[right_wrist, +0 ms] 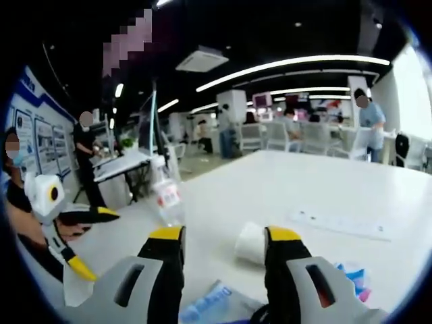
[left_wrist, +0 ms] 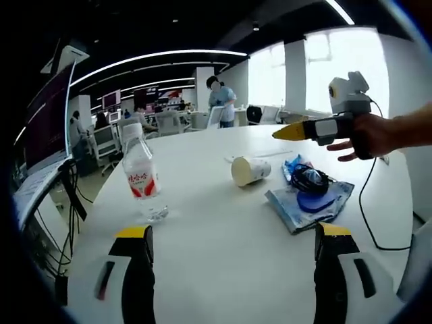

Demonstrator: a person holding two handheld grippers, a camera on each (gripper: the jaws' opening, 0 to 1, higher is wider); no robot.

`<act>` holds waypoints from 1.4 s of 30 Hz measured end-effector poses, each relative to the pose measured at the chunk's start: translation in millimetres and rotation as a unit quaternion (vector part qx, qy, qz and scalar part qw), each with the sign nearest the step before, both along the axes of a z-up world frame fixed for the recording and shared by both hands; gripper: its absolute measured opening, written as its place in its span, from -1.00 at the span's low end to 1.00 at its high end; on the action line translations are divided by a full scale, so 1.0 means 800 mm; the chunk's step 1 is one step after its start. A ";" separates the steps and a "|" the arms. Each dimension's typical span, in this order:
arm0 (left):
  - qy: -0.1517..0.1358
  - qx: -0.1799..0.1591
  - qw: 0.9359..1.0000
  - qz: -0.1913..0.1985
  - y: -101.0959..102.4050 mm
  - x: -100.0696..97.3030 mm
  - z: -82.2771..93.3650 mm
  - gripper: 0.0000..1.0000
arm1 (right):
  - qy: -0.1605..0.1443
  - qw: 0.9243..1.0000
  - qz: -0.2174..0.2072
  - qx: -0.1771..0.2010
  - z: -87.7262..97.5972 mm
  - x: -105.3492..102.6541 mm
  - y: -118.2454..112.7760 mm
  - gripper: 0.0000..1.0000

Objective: Arrange the tabletop items into an orderly group along one side of the table until the central work area is clear of visible clutter.

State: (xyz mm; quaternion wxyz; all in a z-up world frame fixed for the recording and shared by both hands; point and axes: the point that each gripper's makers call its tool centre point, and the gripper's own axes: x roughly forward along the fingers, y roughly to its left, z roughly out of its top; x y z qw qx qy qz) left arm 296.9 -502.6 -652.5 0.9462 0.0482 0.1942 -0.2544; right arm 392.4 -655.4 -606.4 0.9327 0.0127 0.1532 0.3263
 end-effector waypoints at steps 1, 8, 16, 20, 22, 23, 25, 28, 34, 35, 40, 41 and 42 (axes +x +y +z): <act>0.001 0.001 1.000 -0.002 0.000 -0.003 0.001 1.00 | 0.000 1.000 -0.002 -0.001 0.000 0.000 -0.003 -0.10; -0.001 0.028 0.999 -0.020 -0.002 -0.019 0.002 1.00 | 0.003 1.000 -0.017 -0.010 -0.004 -0.003 -0.024 -0.04; -0.004 0.008 1.000 -0.027 -0.008 -0.029 0.014 1.00 | 0.005 0.999 -0.028 -0.019 -0.007 -0.003 -0.042 0.00; -0.004 0.009 0.999 -0.035 -0.012 -0.036 0.016 1.00 | 0.008 0.999 -0.025 -0.030 -0.012 -0.001 -0.048 0.03; -0.005 0.008 0.999 -0.036 -0.013 -0.039 0.017 1.00 | 0.012 0.999 -0.022 -0.038 -0.017 -0.001 -0.050 0.05; -0.006 0.006 0.999 -0.036 -0.014 -0.041 0.019 1.00 | 0.016 0.999 -0.020 -0.042 -0.020 -0.001 -0.050 0.06; -0.005 0.006 0.999 -0.037 -0.015 -0.042 0.019 1.00 | 0.019 0.998 -0.018 -0.050 -0.024 0.000 -0.052 0.06; -0.001 0.015 0.999 -0.043 -0.017 -0.046 0.016 1.00 | 0.021 0.998 -0.012 -0.059 -0.028 0.004 -0.052 0.06; -0.001 0.013 0.999 -0.046 -0.019 -0.049 0.015 1.00 | 0.025 0.997 -0.001 -0.070 -0.031 0.015 -0.050 0.07; -0.001 0.014 0.999 -0.049 -0.020 -0.050 0.014 1.00 | 0.024 0.997 0.001 -0.072 -0.031 0.016 -0.049 0.07; 0.003 0.011 0.999 -0.049 -0.020 -0.056 0.013 1.00 | 0.024 0.996 0.016 -0.086 -0.034 0.028 -0.045 0.08; 0.006 0.012 0.999 -0.050 -0.020 -0.058 0.011 1.00 | 0.025 0.996 0.019 -0.089 -0.035 0.030 -0.044 0.08; 0.008 0.012 0.999 -0.051 -0.021 -0.059 0.010 1.00 | 0.027 0.995 0.022 -0.092 -0.037 0.032 -0.044 0.08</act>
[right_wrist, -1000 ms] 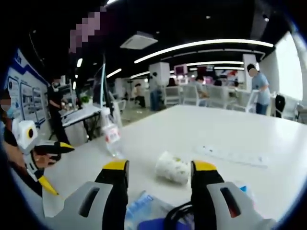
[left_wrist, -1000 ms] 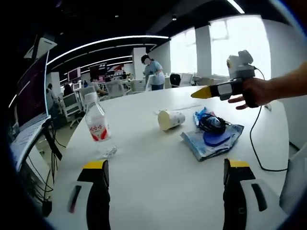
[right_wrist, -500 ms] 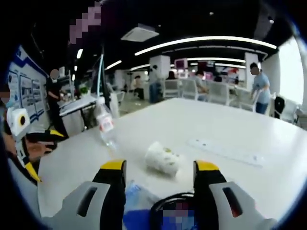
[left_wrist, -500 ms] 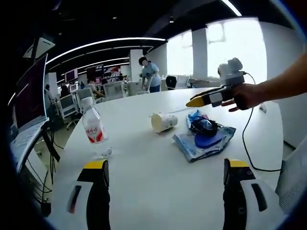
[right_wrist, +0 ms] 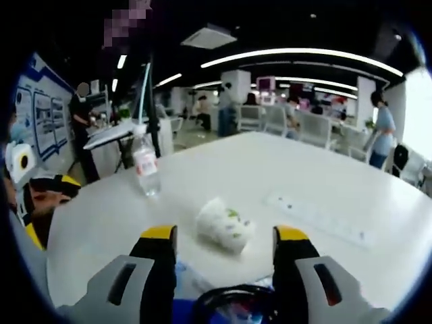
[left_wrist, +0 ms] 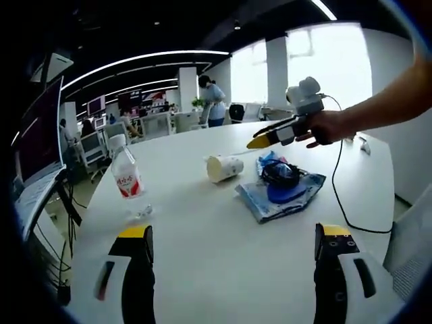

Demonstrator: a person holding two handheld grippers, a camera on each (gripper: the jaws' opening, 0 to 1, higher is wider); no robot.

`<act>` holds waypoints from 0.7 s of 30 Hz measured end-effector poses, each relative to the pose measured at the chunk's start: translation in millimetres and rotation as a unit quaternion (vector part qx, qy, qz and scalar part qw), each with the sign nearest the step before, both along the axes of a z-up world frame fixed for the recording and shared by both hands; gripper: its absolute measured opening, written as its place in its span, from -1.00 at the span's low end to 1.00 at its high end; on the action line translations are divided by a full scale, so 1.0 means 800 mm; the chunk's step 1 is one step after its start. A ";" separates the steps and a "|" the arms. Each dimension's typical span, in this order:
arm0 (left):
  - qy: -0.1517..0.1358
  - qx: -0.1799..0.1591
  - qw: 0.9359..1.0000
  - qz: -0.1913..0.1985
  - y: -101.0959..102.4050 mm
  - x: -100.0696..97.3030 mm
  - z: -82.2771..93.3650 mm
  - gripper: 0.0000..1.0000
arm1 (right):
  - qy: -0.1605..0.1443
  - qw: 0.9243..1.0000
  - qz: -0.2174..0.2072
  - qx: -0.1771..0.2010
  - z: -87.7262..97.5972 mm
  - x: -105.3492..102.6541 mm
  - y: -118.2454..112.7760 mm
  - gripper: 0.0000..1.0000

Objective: Arrange the tabletop items into an orderly group along one side of the table until the central work area is clear of visible clutter.

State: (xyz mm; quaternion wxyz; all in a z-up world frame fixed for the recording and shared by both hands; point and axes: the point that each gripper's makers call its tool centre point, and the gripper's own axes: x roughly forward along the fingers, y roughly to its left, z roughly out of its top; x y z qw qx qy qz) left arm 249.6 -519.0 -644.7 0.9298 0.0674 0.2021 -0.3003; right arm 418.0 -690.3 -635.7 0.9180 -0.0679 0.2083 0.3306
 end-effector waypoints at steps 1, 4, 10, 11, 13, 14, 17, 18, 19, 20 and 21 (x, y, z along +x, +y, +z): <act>0.000 0.000 1.000 0.000 -0.001 -0.001 -0.001 1.00 | 0.000 1.000 0.008 -0.006 -0.002 0.003 0.001 0.08; 0.000 0.000 1.000 -0.001 -0.002 -0.003 -0.001 1.00 | 0.010 1.000 0.014 -0.012 -0.010 0.009 0.001 0.09; 0.003 -0.002 1.000 0.000 -0.001 -0.002 -0.004 1.00 | 0.017 0.999 0.033 -0.028 -0.016 0.016 0.008 0.09; 0.003 -0.002 1.000 0.002 0.001 -0.002 -0.004 1.00 | 0.019 0.999 0.035 -0.029 -0.016 0.016 0.010 0.10; 0.004 0.001 1.000 0.003 0.003 -0.001 -0.005 1.00 | 0.021 0.998 0.040 -0.033 -0.018 0.021 0.011 0.10; 0.004 0.001 1.000 0.004 0.004 -0.001 -0.005 1.00 | 0.021 0.998 0.045 -0.040 -0.020 0.023 0.012 0.10; 0.004 0.002 1.000 0.005 0.006 -0.001 -0.006 1.00 | 0.026 0.997 0.056 -0.049 -0.023 0.024 0.019 0.11; 0.003 0.004 1.000 0.005 0.007 -0.001 -0.006 1.00 | 0.026 0.997 0.059 -0.051 -0.024 0.026 0.020 0.12; 0.003 0.006 1.000 0.005 0.007 -0.002 -0.006 1.00 | 0.026 0.996 0.061 -0.054 -0.026 0.029 0.020 0.13; 0.004 0.007 1.000 0.006 0.008 -0.002 -0.007 1.00 | 0.027 0.996 0.063 -0.058 -0.027 0.029 0.021 0.16; 0.004 0.007 1.000 0.008 0.009 -0.002 -0.007 1.00 | 0.033 0.995 0.066 -0.061 -0.029 0.028 0.023 0.18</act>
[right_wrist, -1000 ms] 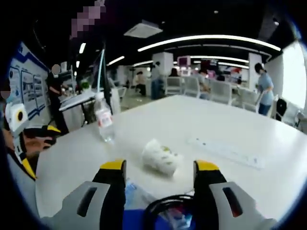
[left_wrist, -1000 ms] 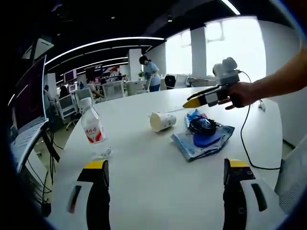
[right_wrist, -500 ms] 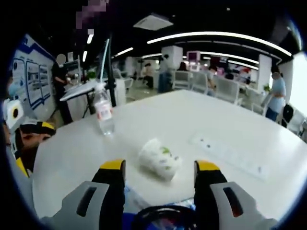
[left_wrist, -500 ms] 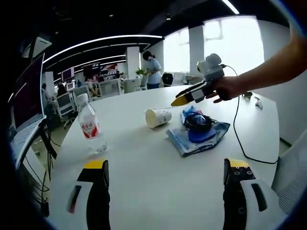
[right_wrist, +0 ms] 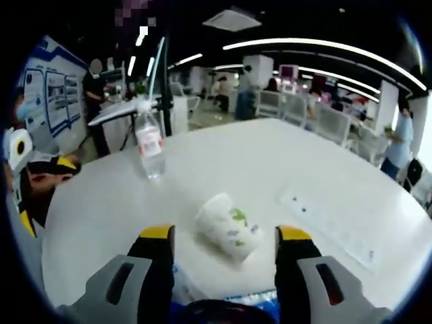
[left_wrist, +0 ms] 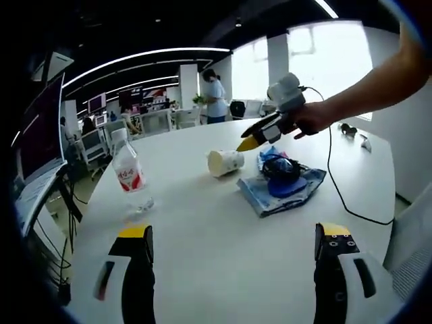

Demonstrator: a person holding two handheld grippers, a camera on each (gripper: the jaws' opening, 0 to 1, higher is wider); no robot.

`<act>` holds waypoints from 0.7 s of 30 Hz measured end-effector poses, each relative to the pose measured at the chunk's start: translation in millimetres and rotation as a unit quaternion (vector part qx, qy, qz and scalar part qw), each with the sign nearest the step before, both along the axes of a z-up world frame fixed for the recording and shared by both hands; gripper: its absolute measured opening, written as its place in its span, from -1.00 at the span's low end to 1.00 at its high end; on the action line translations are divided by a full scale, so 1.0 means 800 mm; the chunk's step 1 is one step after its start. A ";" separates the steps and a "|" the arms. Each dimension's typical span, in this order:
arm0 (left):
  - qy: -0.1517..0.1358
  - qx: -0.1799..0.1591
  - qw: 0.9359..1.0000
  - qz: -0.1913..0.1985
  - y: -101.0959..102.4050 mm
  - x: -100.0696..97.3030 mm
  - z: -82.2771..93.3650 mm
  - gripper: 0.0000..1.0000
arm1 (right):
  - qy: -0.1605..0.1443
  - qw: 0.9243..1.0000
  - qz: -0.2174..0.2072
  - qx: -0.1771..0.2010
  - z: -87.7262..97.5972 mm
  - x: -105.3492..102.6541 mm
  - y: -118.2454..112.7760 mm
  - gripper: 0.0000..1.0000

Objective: Arrange the tabletop items into an orderly group along one side of the table until the central work area is clear of visible clutter.

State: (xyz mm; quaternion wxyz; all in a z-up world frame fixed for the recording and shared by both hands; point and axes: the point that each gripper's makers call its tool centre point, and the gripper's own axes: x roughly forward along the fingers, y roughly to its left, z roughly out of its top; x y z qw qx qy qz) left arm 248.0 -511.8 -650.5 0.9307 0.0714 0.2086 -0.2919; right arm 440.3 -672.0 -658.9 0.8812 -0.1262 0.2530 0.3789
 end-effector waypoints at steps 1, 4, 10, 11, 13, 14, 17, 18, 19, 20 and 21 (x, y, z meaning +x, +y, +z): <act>-0.002 -0.003 1.000 0.002 0.001 0.000 0.001 1.00 | 0.001 1.000 0.005 0.000 -0.001 0.002 0.002 0.19; -0.002 -0.003 1.000 0.002 0.002 0.000 0.001 1.00 | 0.003 1.000 0.019 -0.018 -0.006 0.003 0.005 0.19; -0.003 -0.001 1.000 0.007 0.007 0.000 0.001 1.00 | 0.010 0.999 0.037 -0.032 -0.010 0.004 0.013 0.20; -0.004 -0.001 1.000 0.007 0.007 0.001 0.001 1.00 | 0.011 0.999 0.041 -0.034 -0.012 0.004 0.014 0.20; -0.003 0.003 1.000 0.008 0.010 0.001 0.000 1.00 | 0.013 0.997 0.051 -0.048 -0.016 0.004 0.016 0.20; -0.003 0.002 1.000 0.008 0.011 0.001 0.000 1.00 | 0.015 0.997 0.053 -0.050 -0.017 0.004 0.017 0.21; -0.002 0.003 1.000 0.012 0.015 0.002 0.000 1.00 | 0.021 0.997 0.057 -0.054 -0.021 0.005 0.020 0.21; -0.002 0.003 1.000 0.013 0.015 0.002 0.000 1.00 | 0.021 0.996 0.061 -0.059 -0.022 0.005 0.021 0.21; -0.003 0.002 1.000 0.015 0.016 0.001 0.001 1.00 | 0.023 0.996 0.064 -0.062 -0.023 0.004 0.022 0.21; -0.004 0.003 1.000 0.015 0.017 0.001 0.001 1.00 | 0.024 0.995 0.068 -0.065 -0.024 0.004 0.024 0.22; -0.004 0.005 1.000 0.018 0.019 0.002 0.001 1.00 | 0.027 0.994 0.073 -0.074 -0.027 0.004 0.024 0.22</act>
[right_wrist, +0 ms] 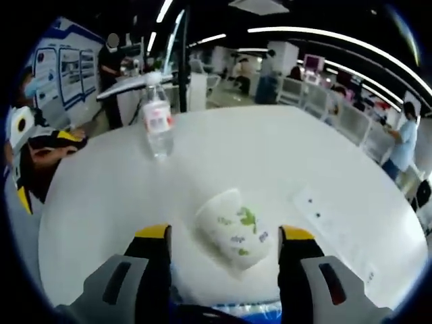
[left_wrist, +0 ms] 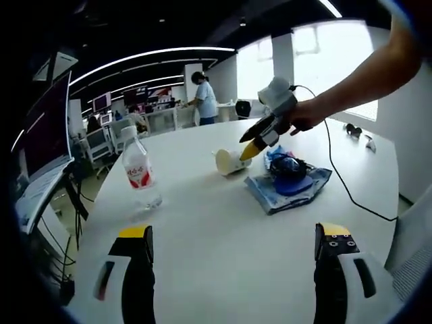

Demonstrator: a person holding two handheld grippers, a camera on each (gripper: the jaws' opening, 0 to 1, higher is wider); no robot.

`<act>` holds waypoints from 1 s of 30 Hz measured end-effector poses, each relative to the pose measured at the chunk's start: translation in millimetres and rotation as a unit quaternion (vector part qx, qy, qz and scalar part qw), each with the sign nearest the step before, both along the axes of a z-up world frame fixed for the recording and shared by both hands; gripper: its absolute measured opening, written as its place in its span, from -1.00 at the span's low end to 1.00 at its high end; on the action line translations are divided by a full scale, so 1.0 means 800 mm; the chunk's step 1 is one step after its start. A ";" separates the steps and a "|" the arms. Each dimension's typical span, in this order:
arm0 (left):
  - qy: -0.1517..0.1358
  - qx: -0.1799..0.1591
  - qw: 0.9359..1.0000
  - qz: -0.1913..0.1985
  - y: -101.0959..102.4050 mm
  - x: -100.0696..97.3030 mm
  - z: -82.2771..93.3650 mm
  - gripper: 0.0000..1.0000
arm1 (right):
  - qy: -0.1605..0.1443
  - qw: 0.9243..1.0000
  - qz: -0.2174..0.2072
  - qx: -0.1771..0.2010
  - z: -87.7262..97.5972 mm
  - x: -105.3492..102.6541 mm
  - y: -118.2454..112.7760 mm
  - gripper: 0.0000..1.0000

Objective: Arrange the tabletop items into an orderly group along one side of the table until the central work area is clear of visible clutter.

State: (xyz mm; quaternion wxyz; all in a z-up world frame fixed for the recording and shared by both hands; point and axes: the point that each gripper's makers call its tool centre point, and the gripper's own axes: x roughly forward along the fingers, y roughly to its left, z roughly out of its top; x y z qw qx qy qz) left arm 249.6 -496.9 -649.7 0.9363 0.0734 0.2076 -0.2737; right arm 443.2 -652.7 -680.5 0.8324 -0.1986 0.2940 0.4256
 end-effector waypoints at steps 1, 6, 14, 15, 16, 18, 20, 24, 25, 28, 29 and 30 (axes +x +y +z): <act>0.001 0.000 1.000 0.001 0.001 0.000 0.000 1.00 | 0.002 1.000 0.002 -0.004 -0.002 0.000 0.001 0.22; -0.003 -0.001 1.000 0.003 0.005 0.004 0.004 1.00 | 0.010 1.000 0.010 -0.018 -0.009 0.005 0.003 0.22; -0.001 0.000 1.000 0.008 0.012 0.002 0.002 1.00 | 0.022 0.999 0.023 -0.035 -0.016 0.009 0.009 0.23; 0.000 0.000 1.000 0.008 0.013 0.001 0.001 1.00 | 0.021 0.999 0.024 -0.035 -0.016 0.009 0.010 0.23; 0.001 0.000 1.000 0.008 0.012 0.001 0.001 1.00 | 0.024 0.999 0.024 -0.038 -0.018 0.010 0.009 0.23; 0.002 0.000 1.000 0.008 0.012 0.000 0.000 1.00 | 0.027 0.998 0.027 -0.043 -0.020 0.011 0.009 0.23; 0.004 0.000 1.000 0.006 0.011 -0.002 -0.001 1.00 | 0.030 0.998 0.031 -0.048 -0.022 0.011 0.008 0.23; 0.006 0.002 1.000 0.004 0.009 -0.003 -0.003 1.00 | 0.034 0.997 0.044 -0.059 -0.025 0.012 0.007 0.20; 0.006 0.000 1.000 0.003 0.008 -0.003 -0.003 1.00 | 0.034 0.996 0.047 -0.061 -0.025 0.013 0.008 0.20; 0.006 0.000 1.000 0.001 0.007 -0.004 -0.003 1.00 | 0.037 0.994 0.059 -0.079 -0.029 0.013 0.007 0.21; 0.006 0.000 1.000 0.001 0.007 -0.003 -0.003 1.00 | 0.036 0.994 0.063 -0.080 -0.029 0.013 0.009 0.21; 0.007 -0.001 1.000 0.002 0.007 -0.003 -0.004 1.00 | 0.038 0.994 0.066 -0.084 -0.030 0.014 0.010 0.21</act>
